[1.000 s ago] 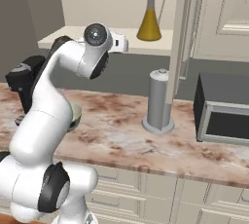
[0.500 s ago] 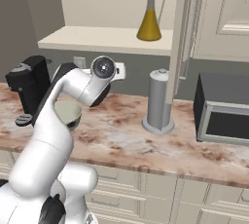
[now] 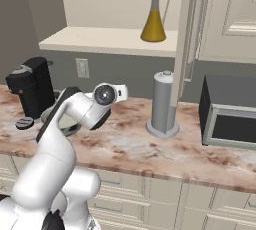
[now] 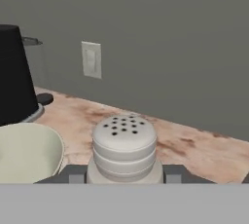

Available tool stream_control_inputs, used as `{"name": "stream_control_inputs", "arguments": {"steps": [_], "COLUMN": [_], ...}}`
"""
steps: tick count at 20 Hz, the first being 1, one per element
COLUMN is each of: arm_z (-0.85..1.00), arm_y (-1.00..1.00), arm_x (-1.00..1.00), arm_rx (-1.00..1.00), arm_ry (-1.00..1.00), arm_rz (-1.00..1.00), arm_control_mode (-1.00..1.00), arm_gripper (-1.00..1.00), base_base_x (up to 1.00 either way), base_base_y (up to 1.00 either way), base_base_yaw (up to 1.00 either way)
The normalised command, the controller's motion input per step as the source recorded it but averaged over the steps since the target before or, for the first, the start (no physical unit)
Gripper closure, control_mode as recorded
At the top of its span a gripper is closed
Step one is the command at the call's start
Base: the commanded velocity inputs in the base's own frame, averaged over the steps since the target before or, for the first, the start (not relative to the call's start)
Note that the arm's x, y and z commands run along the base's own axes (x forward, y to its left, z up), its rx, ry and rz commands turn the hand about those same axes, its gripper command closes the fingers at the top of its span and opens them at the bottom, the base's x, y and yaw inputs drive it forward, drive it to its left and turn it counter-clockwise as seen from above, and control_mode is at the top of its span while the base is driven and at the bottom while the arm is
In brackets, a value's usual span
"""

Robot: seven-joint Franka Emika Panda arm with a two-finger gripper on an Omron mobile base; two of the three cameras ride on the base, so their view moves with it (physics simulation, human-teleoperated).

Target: Retrieve the bottle and the shaker from the cabinet and place them next to the mixing bowl on the counter. Then add garlic from the fridge to the mixing bowl.

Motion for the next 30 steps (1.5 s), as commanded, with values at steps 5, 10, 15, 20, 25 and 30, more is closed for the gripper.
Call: {"name": "stream_control_inputs", "arguments": {"steps": [5,10,15,20,25,30], "arm_z": [-0.45,-0.19,-0.19,-0.27,-0.32,-0.26], "arm_y": [0.02,0.15,0.17,0.06,0.05,0.05], "arm_x": [0.21,0.18,0.25,0.34,0.36,0.36], "arm_rx": [0.01,0.00,0.00,0.00,0.00,0.12], "arm_ry": [0.00,0.02,0.05,0.10,0.05,0.08], "arm_rz": [0.12,0.13,0.12,0.18,0.21,0.26], "arm_control_mode": [-1.00,-1.00,-1.00,-1.00,-1.00,-1.00], "arm_gripper": [1.00,1.00,1.00,1.00,1.00,1.00], "base_base_x": [0.00,0.00,0.00,0.00,0.00,0.00], "base_base_y": [0.00,0.00,0.00,0.00,0.00,0.00], "base_base_yaw": [0.00,0.00,0.00,0.00,0.00,0.00]}}
